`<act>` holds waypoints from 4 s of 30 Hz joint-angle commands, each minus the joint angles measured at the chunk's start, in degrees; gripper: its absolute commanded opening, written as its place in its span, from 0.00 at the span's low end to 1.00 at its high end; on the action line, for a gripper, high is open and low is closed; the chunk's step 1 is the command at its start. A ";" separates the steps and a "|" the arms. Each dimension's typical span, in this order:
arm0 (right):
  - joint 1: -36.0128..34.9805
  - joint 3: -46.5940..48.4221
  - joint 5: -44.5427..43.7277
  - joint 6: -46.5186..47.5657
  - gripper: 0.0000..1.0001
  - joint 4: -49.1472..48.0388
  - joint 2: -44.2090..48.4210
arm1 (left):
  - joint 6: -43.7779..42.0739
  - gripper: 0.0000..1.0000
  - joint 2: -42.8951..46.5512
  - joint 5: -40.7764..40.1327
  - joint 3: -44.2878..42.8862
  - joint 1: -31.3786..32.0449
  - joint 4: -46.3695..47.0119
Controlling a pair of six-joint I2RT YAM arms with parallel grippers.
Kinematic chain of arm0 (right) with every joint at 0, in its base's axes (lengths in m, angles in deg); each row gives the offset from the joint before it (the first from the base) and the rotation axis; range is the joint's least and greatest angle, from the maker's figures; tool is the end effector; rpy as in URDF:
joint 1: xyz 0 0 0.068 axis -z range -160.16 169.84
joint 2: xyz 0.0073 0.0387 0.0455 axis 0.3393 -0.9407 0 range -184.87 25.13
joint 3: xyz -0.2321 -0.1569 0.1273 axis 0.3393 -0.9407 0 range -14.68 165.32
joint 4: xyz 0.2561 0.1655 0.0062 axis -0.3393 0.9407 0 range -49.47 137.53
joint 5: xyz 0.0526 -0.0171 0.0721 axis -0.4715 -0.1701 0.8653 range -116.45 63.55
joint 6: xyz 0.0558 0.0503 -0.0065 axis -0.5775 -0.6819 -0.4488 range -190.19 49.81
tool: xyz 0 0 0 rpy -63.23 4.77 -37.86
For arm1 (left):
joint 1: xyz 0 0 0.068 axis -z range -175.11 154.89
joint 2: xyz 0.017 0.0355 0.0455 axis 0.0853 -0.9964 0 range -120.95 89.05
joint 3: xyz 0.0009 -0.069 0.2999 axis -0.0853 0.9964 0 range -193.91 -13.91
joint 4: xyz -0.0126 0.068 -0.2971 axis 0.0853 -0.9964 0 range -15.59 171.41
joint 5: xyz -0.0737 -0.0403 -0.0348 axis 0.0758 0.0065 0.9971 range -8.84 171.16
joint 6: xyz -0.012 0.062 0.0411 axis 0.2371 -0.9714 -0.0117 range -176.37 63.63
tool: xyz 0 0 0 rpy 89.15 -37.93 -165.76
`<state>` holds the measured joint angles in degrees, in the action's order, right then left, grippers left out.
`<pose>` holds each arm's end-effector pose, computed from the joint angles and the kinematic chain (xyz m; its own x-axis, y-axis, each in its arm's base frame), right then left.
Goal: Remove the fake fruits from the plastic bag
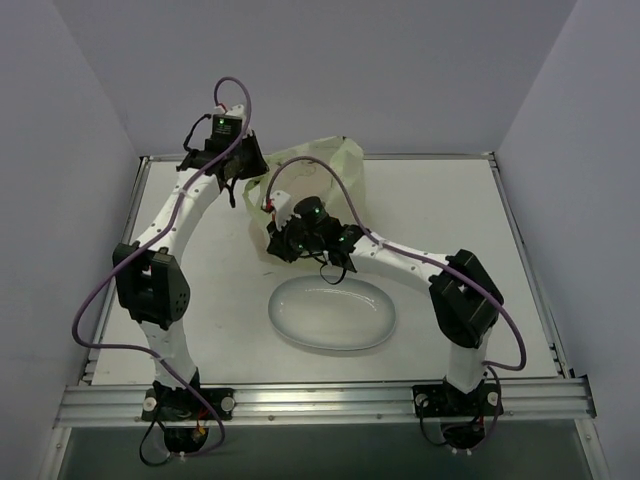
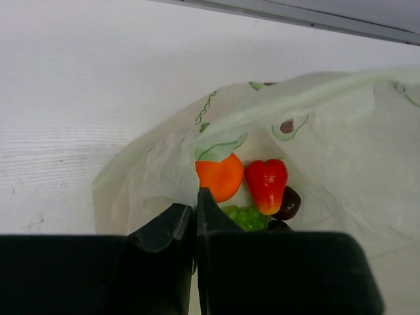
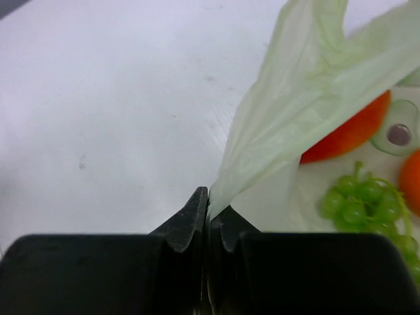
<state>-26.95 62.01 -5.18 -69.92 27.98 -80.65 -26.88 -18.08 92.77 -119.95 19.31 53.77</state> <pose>0.3342 0.3894 0.2752 -0.1906 -0.2092 -0.9591 -0.9182 0.3836 0.0988 0.5004 -0.1418 0.3892 -0.6094 -0.3413 -0.7156 0.1320 0.8463 -0.5160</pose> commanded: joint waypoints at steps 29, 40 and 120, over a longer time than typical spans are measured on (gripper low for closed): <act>1.78 -11.91 -4.67 -16.80 0.00 -17.33 -3.21 | 3.73 0.63 36.45 -21.36 34.74 3.32 4.27; 1.87 -13.14 -3.61 -18.20 0.00 -19.43 -1.63 | 3.81 0.54 26.90 -20.84 34.15 14.24 9.34; 21.56 -20.17 -17.33 -19.44 0.83 -5.55 20.08 | 9.88 0.02 21.62 -8.28 58.22 13.36 46.97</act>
<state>-6.01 41.35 -21.72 -90.53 19.61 -61.64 -17.20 1.46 83.94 -61.72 32.93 96.56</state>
